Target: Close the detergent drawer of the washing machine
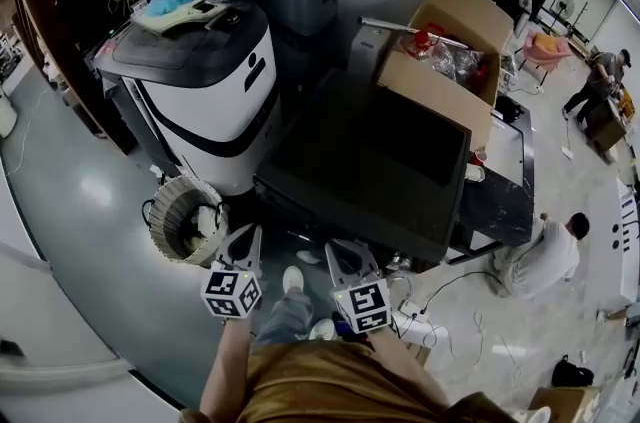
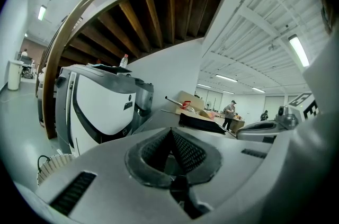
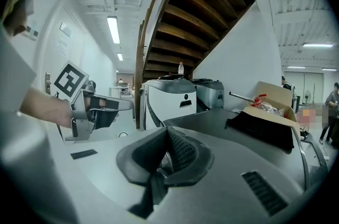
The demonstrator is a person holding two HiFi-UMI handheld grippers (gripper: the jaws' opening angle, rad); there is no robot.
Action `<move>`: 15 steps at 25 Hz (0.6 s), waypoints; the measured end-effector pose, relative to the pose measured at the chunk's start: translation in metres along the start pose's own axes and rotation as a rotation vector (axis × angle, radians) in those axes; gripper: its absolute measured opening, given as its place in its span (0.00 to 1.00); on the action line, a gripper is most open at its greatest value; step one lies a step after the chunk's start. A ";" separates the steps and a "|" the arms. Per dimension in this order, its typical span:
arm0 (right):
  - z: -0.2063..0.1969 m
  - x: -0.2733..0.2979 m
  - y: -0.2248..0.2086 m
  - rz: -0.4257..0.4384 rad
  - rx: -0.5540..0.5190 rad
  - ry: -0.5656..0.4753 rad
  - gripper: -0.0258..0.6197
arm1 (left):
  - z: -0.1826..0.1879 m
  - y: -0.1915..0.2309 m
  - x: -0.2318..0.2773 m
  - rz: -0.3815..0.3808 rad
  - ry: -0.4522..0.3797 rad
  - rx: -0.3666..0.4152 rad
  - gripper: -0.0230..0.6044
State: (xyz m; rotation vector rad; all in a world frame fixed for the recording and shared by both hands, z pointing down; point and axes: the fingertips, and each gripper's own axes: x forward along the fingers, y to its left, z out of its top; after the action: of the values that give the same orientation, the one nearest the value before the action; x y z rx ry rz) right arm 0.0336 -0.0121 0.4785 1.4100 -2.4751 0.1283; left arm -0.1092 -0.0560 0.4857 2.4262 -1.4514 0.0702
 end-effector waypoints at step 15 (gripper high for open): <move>0.001 -0.007 0.008 0.003 -0.016 0.000 0.06 | -0.006 0.004 -0.014 0.022 -0.006 -0.023 0.07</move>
State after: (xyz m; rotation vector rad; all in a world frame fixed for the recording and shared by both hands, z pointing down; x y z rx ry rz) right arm 0.0305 -0.0023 0.4759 1.4007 -2.4730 0.1091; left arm -0.1188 -0.0438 0.4896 2.3951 -1.4733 0.0508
